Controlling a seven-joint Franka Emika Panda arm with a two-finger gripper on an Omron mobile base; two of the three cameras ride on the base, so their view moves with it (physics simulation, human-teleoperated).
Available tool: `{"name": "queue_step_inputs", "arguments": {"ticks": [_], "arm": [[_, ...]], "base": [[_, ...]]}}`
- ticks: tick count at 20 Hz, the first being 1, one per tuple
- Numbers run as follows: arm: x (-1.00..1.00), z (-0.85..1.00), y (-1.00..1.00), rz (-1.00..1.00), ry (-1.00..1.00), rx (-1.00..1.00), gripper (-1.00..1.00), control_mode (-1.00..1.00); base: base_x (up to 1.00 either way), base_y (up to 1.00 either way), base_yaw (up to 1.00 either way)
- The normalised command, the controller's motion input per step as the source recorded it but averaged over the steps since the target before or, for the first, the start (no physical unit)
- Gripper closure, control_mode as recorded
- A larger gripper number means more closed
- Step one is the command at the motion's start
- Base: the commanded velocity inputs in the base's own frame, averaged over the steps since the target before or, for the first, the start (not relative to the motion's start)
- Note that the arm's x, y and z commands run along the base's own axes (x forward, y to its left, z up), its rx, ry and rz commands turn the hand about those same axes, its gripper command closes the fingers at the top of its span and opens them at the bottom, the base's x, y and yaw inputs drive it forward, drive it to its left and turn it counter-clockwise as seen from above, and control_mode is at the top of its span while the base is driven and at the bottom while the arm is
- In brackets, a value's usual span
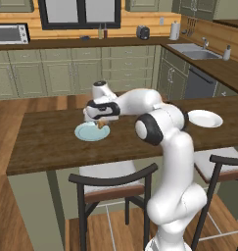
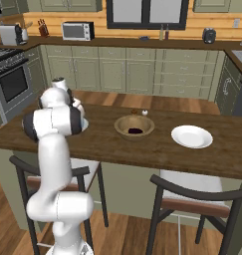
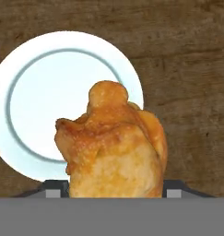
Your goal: Pick the chicken drumstick and eggplant from their plates and place them in the bowl. Then put the bowl in the fridge.
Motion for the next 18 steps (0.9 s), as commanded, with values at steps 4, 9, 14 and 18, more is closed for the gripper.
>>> {"name": "queue_step_inputs", "arguments": {"ticks": [4,9,14,18], "arm": [[-1.00,0.91,-0.61,0.00,-0.10,0.01,1.00,-1.00],[-0.78,0.90,-0.85,-0.02,-0.03,0.02,1.00,-1.00],[-0.25,0.61,-0.90,-0.04,0.01,0.00,1.00,-1.00],[0.03,0.24,-1.00,0.00,0.03,0.00,1.00,-1.00]], "base": [[0.00,0.00,0.00],[0.00,0.00,0.00],[0.00,0.00,0.00],[0.00,0.00,0.00]]}}
